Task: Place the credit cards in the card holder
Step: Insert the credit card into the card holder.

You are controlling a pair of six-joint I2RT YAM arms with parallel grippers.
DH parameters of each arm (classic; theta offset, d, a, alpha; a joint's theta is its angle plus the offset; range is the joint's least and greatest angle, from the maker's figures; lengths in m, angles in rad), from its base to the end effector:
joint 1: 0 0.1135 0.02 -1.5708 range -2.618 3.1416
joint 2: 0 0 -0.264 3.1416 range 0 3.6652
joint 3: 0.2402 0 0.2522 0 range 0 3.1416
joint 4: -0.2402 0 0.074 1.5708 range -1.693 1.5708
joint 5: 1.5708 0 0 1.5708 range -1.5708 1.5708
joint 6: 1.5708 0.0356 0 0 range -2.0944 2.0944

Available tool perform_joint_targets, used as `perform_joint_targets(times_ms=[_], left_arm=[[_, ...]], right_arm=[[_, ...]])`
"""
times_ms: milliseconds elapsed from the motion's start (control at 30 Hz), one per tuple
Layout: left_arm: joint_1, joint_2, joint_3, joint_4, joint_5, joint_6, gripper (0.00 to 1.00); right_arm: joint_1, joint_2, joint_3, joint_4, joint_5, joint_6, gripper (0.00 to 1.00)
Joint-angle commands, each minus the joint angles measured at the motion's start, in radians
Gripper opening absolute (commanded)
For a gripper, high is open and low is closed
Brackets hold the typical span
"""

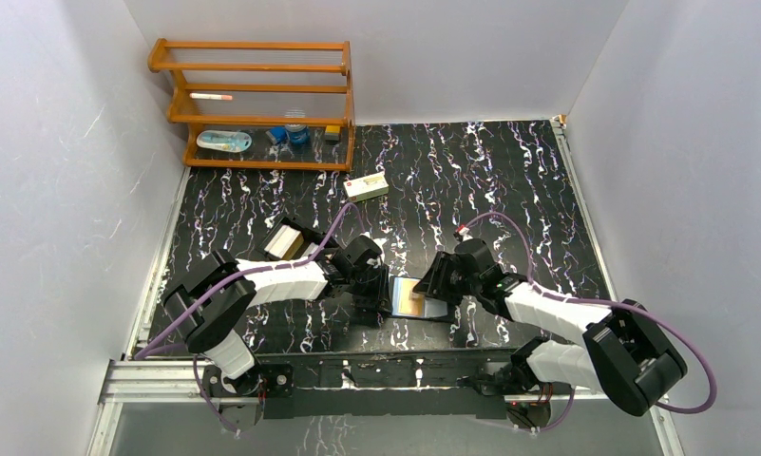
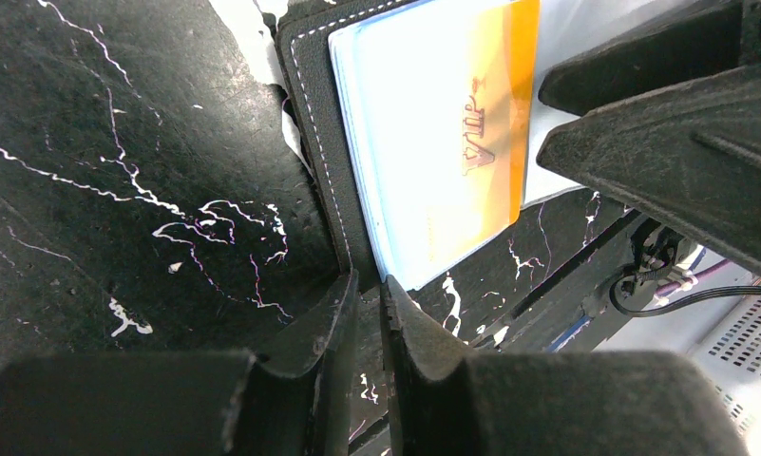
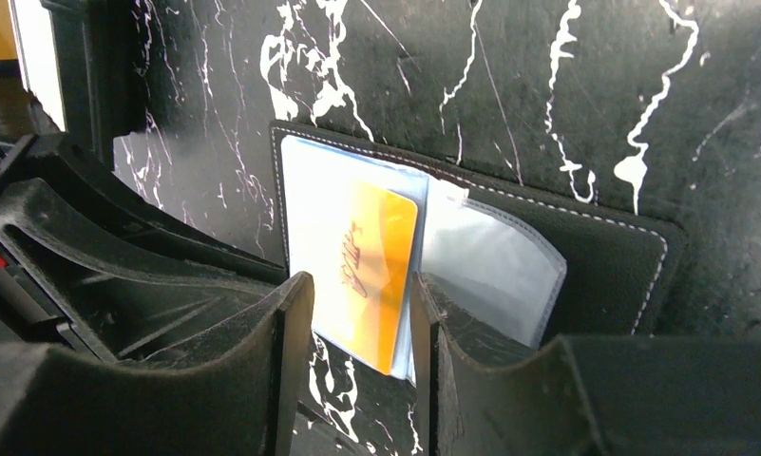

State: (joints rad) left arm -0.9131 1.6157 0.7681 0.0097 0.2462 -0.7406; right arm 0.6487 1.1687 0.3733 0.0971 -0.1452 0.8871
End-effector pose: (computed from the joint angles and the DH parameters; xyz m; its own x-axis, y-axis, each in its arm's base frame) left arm 0.1836 -0.2519 0.1526 -0.9205 0.1212 -0.3716 0.3335 0.7392 -0.5851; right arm 0.1679 0.1338 0.1533 -0.8555 0.3140 -0.4117 -0.0362 0.7569 0.6525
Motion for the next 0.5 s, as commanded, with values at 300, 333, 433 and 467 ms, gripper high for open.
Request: perform_joint_targets(times_ms=[300,333,433,467], left_arm=[[-0.029,0.026,-0.016,-0.076,-0.008,0.015,0.15],[-0.029,0.026,-0.017,-0.077,-0.011,0.015,0.15],[-0.029,0.026,-0.019,-0.077,-0.014,0.015,0.15],[-0.03,0.026,-0.02,-0.079,-0.015,0.015,0.15]], right_arm=[[0.026,0.075,0.062,0.131,-0.047,-0.005,0.43],[0.027,0.074,0.062,0.135,-0.05,-0.01,0.42],[0.028,0.074,0.057,0.143,-0.062,-0.021,0.39],[0.028,0.072,0.056,0.145,-0.065,-0.022,0.38]])
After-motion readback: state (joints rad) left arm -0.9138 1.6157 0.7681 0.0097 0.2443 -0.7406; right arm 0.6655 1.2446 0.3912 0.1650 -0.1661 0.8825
